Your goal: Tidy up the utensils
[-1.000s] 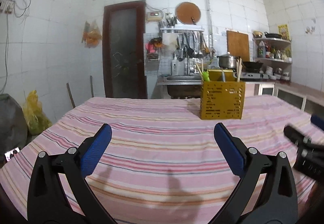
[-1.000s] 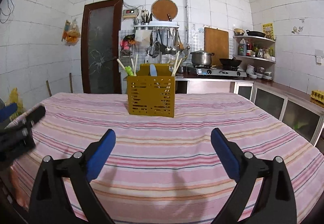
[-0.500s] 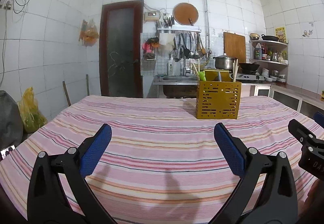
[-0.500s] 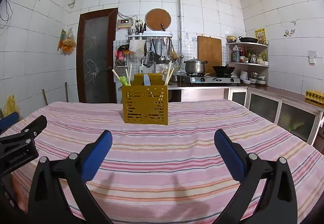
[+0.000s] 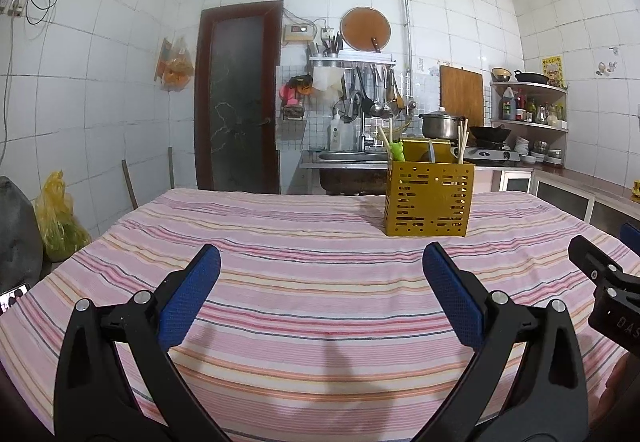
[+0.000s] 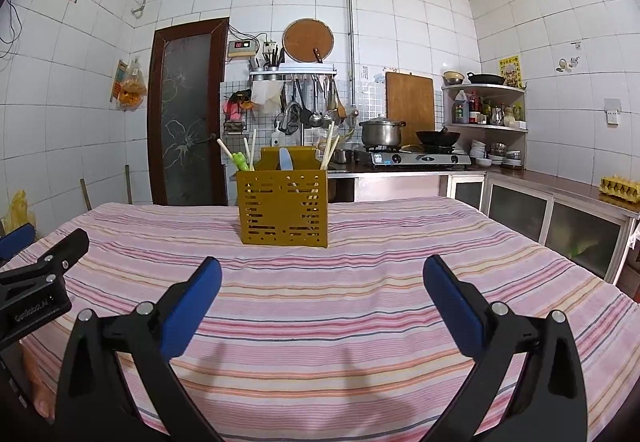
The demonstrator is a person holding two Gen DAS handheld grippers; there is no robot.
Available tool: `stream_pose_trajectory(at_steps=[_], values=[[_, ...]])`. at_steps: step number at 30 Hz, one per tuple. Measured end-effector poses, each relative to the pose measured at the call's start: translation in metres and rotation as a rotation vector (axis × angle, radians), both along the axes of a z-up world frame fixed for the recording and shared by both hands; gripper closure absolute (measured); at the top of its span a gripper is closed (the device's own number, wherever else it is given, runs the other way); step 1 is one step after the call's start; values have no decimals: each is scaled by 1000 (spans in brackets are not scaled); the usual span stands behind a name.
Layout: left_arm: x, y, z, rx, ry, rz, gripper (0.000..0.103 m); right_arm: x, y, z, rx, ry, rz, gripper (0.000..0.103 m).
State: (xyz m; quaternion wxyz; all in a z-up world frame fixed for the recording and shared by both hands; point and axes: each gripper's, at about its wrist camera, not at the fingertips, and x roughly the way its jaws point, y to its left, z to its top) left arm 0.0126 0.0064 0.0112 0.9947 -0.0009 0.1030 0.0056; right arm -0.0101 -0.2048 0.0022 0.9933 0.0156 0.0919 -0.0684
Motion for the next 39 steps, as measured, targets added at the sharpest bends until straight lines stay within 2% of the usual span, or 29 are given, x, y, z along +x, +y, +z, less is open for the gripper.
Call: stream_pose_trajectory(at_steps=[39], values=[[-8,0,3,8,-30,-9,5,-2,-4,0,2,-5,-2,4]])
